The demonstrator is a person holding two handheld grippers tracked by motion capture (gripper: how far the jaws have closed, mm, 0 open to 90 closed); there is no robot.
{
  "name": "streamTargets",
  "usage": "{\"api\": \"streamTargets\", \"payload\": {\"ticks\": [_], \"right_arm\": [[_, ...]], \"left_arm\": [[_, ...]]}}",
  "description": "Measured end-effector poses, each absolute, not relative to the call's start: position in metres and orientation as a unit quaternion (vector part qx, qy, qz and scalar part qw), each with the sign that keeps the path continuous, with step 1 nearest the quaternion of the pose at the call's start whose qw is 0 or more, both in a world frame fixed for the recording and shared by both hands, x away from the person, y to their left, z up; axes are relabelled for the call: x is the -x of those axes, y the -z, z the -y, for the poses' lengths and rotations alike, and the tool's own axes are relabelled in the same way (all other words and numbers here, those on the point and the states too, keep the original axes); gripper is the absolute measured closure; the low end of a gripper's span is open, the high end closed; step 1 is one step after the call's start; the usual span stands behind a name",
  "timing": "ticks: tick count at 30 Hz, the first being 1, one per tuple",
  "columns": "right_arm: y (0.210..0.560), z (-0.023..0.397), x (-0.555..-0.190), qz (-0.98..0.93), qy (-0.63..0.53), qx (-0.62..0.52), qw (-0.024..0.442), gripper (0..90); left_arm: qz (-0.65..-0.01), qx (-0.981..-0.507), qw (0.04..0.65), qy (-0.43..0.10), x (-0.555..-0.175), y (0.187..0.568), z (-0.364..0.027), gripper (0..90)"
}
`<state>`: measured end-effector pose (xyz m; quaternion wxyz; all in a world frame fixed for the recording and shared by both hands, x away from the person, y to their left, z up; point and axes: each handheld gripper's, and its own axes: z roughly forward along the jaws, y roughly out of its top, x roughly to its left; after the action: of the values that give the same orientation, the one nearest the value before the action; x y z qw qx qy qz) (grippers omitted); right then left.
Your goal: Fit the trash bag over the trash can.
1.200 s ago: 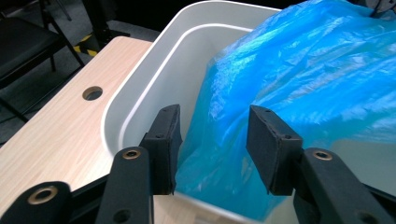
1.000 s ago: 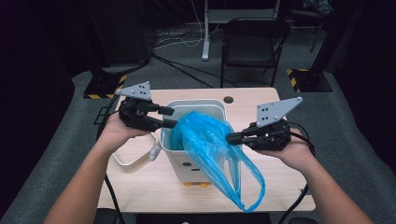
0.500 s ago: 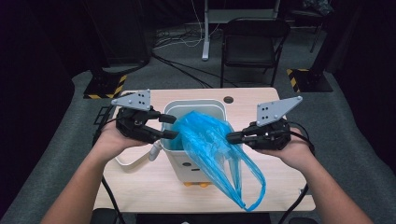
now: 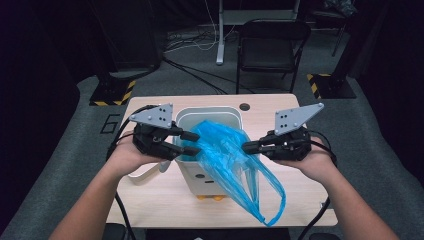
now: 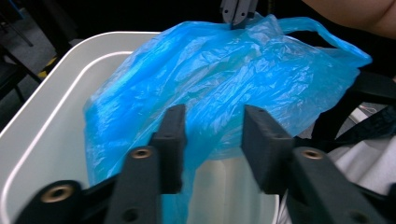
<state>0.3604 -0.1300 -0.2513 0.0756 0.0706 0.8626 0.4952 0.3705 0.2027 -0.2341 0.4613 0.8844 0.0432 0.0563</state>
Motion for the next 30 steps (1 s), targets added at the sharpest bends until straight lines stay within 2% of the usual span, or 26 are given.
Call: {"api": "streamTargets", "payload": {"ticks": [4,6,17,25,30], "right_arm": [[0.251,0.13,-0.36,-0.863,-0.495,-0.071,0.077,87.4],[0.251,0.13,-0.359,-0.863,-0.495,-0.069,0.077,87.3],[0.245,0.125,-0.358,-0.858,-0.504,-0.059,0.079,87.1],[0.243,0.116,-0.373,-0.855,-0.508,-0.065,0.077,86.5],[0.244,0.116,-0.381,-0.853,-0.51,-0.077,0.078,87.0]], "left_arm": [[-0.035,-0.885,0.461,-0.061,-0.37,0.233,-0.202,83.5],[-0.036,-0.887,0.456,-0.068,-0.37,0.233,-0.204,88.6],[-0.09,-0.88,0.459,-0.078,-0.394,0.236,-0.229,89.5],[-0.144,-0.861,0.482,-0.074,-0.419,0.247,-0.256,89.5],[-0.148,-0.856,0.49,-0.074,-0.424,0.247,-0.259,89.5]]}}
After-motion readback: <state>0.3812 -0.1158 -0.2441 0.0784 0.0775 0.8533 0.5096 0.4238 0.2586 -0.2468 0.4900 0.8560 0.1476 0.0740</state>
